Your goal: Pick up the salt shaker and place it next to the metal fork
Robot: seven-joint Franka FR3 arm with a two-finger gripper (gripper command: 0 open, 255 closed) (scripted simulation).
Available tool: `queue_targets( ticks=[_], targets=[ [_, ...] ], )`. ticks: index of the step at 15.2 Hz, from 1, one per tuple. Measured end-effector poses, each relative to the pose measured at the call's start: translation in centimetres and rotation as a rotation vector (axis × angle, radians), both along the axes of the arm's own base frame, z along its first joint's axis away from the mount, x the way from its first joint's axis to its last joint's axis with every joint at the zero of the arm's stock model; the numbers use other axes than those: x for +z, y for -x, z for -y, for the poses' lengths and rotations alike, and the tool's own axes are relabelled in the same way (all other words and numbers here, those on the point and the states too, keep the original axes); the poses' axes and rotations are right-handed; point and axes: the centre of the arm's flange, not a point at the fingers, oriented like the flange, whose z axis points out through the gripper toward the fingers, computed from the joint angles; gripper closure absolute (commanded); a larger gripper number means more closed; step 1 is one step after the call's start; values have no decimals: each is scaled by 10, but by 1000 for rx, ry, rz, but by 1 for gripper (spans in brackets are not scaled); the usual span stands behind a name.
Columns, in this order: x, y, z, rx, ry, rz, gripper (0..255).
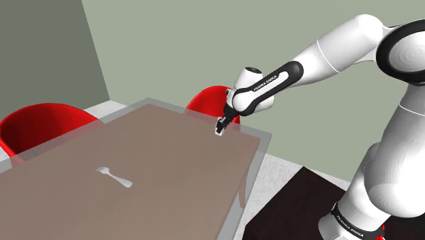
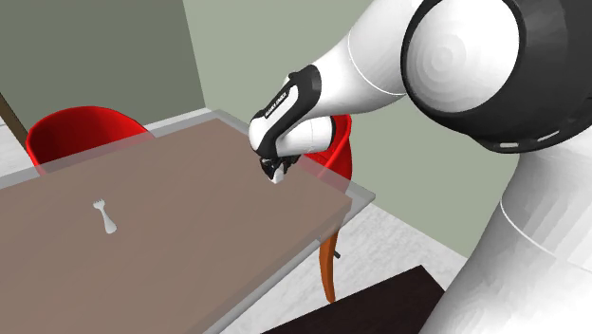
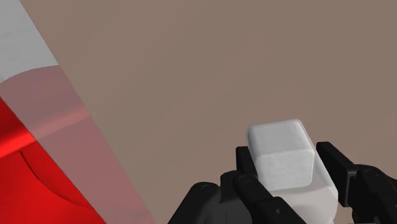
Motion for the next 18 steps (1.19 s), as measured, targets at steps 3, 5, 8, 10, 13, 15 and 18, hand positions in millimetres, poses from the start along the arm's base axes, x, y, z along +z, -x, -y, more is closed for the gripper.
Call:
queue_targets(
  ticks=[3, 5, 8, 10, 13, 15, 18],
  targets=[
    [17, 0, 0, 0, 0, 0, 255],
    [28, -1, 0, 0, 0, 0, 255],
    [44, 0, -1, 0, 0, 0, 255],
    [54, 0, 0, 0, 0, 0, 255],
    [70, 0, 0, 0, 0, 0, 255],
    [81, -1, 0, 0, 0, 0, 255],
    [97, -1, 1, 0, 0, 0, 255]
  ],
)
